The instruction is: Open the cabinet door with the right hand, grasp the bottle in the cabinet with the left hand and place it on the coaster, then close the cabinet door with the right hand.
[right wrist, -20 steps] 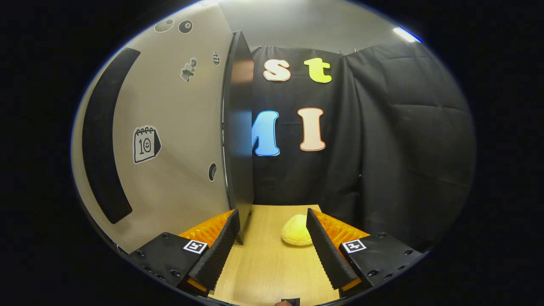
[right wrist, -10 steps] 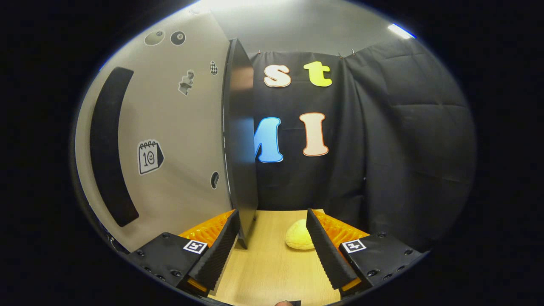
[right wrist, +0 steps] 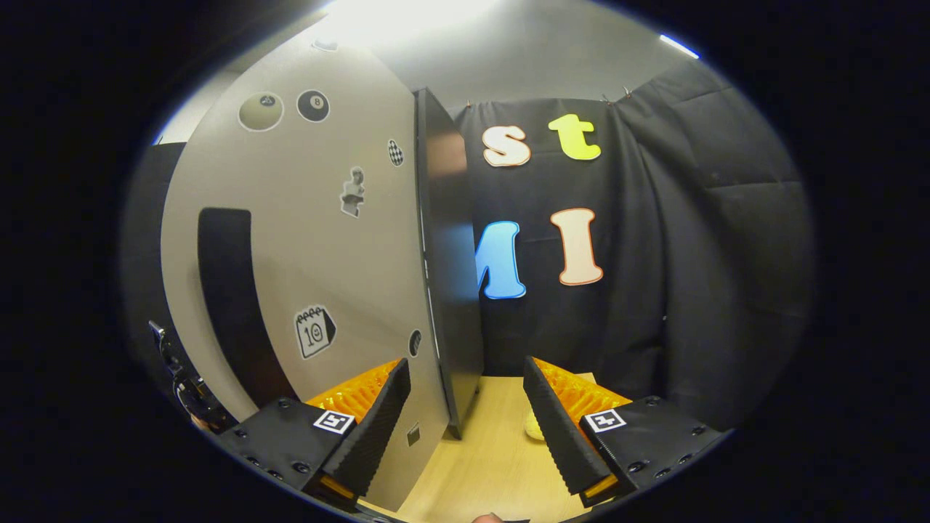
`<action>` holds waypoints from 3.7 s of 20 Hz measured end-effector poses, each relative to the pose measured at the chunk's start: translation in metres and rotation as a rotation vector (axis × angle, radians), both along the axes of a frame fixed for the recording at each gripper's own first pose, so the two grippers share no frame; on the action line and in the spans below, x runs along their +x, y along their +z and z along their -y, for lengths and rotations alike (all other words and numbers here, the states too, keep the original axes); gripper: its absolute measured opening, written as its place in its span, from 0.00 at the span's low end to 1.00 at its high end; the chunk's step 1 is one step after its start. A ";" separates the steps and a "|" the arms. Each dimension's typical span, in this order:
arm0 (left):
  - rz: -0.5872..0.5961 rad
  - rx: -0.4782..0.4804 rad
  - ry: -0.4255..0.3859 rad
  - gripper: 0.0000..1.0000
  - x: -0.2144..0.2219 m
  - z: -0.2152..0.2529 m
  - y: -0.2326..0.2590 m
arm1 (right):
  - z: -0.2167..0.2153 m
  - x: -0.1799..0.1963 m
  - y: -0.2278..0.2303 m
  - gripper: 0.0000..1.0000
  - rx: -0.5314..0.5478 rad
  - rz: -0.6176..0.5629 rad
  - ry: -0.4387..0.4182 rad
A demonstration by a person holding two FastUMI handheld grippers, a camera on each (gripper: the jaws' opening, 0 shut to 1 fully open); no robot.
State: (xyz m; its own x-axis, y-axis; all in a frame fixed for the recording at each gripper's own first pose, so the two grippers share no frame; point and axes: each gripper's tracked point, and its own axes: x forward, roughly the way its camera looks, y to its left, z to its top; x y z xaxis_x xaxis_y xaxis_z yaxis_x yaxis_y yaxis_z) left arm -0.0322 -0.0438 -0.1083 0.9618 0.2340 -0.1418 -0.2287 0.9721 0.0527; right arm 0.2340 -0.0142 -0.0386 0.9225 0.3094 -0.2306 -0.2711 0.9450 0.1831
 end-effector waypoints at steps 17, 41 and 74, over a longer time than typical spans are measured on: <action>0.070 0.005 -0.137 0.88 0.037 -0.050 0.039 | -0.063 -0.015 0.025 0.96 -0.012 0.009 -0.072; 0.057 0.003 -0.065 0.88 0.016 -0.191 0.023 | -0.225 0.023 0.026 0.96 0.024 0.036 0.050; -0.035 0.026 0.057 0.92 0.002 -0.306 -0.015 | -0.330 0.073 0.010 0.96 -0.216 0.170 -0.051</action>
State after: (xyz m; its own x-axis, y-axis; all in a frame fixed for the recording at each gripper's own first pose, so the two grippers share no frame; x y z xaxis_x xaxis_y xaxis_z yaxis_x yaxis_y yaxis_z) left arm -0.0298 0.2627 -0.1229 0.9413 0.2927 -0.1682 -0.2816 0.9556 0.0871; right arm 0.3069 0.3155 -0.0284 0.9667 0.2223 -0.1271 -0.2321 0.9703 -0.0677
